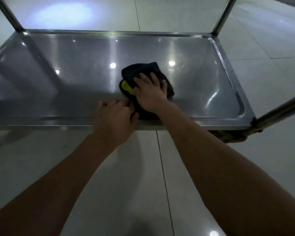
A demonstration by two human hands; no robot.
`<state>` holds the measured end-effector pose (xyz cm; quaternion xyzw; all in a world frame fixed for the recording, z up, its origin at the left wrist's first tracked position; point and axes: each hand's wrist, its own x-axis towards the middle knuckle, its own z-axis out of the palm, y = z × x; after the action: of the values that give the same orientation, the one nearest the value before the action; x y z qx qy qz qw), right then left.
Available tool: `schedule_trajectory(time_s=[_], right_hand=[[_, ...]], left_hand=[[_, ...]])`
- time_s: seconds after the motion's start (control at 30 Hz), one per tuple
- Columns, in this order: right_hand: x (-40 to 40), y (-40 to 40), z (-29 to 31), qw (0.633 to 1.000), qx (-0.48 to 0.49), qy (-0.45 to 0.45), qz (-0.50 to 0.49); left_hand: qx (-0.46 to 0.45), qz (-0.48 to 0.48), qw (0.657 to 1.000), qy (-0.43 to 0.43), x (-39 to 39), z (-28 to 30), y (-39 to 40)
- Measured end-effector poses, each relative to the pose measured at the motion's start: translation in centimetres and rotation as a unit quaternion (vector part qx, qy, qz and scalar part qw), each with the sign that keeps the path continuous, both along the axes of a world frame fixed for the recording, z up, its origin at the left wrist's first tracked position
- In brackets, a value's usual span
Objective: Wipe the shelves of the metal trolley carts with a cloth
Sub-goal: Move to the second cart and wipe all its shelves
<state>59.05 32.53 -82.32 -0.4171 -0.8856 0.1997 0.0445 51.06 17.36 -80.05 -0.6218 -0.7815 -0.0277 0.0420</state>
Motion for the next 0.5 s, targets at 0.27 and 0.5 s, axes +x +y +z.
schedule_trajectory(time_s=[0.27, 0.5], right_hand=[[-1.0, 1.7, 0.3, 0.997, -0.021, 0.022, 0.077], [10.2, 7.0, 0.1, 0.998, 0.023, 0.0, -0.063]], left_hand=[[0.013, 0.006, 1.0, -0.003, -0.1, 0.2, 0.1], [0.015, 0.02, 1.0, 0.014, 0.7, 0.7, 0.9]])
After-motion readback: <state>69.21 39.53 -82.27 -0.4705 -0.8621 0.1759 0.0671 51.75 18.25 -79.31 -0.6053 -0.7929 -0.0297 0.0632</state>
